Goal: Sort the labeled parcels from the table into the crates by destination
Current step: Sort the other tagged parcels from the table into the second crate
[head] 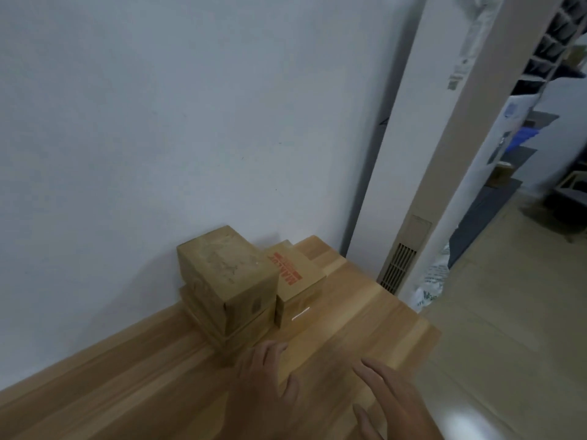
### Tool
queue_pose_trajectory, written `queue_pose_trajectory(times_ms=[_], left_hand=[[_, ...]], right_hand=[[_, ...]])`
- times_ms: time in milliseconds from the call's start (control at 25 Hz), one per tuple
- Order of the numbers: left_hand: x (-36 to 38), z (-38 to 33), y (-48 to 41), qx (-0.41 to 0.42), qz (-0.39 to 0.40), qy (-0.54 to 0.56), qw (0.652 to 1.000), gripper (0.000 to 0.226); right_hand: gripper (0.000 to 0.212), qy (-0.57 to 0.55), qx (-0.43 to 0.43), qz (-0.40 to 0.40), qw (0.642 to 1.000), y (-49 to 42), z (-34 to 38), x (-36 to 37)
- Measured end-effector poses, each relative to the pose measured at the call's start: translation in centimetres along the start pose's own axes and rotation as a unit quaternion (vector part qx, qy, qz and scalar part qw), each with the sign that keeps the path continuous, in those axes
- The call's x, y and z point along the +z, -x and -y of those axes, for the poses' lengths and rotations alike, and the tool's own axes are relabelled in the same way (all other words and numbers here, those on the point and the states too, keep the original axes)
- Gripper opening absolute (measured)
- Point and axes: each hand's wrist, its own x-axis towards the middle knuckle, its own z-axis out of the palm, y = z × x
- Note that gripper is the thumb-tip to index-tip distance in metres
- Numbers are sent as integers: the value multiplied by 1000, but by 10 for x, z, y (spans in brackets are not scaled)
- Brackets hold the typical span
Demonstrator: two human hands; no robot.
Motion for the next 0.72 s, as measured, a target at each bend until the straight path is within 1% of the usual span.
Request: queue_pose_trajectory(times_ms=[160,240,280,320,360,400,480,520,600,720], left_hand=[[27,6,-48,-15,6,-8,1000,44],[40,13,-62,-34,12,-6,999,45],[49,16,-69,-53,25,-4,998,51],[58,19,-77,-89,47,-6,995,59],[67,22,-85,-126,52,-17,990,64],[77,25,-91,-158,34,-24,986,66],[100,25,-107,-227,14,-9,974,69],[116,22,-119,-267,5,-2,964,72],[140,12,-138,-334,-13,23,942,76],[167,0,-166,-409,-63,50,909,74]], right_hand=[[76,-19,-12,55,998,-55,-38,23],[86,-32,-31,86,995,-81,-52,35],[91,-44,-32,95,994,-93,-60,43],[93,-61,-35,104,992,-105,-72,52],[90,-82,-35,117,989,-117,-84,62],[84,-107,-30,131,985,-131,-96,72],[75,-141,24,142,979,-162,-127,99],[75,-168,59,170,969,-179,-146,116],[84,-216,100,196,951,-215,-182,147],[100,-281,121,252,918,-270,-225,189]])
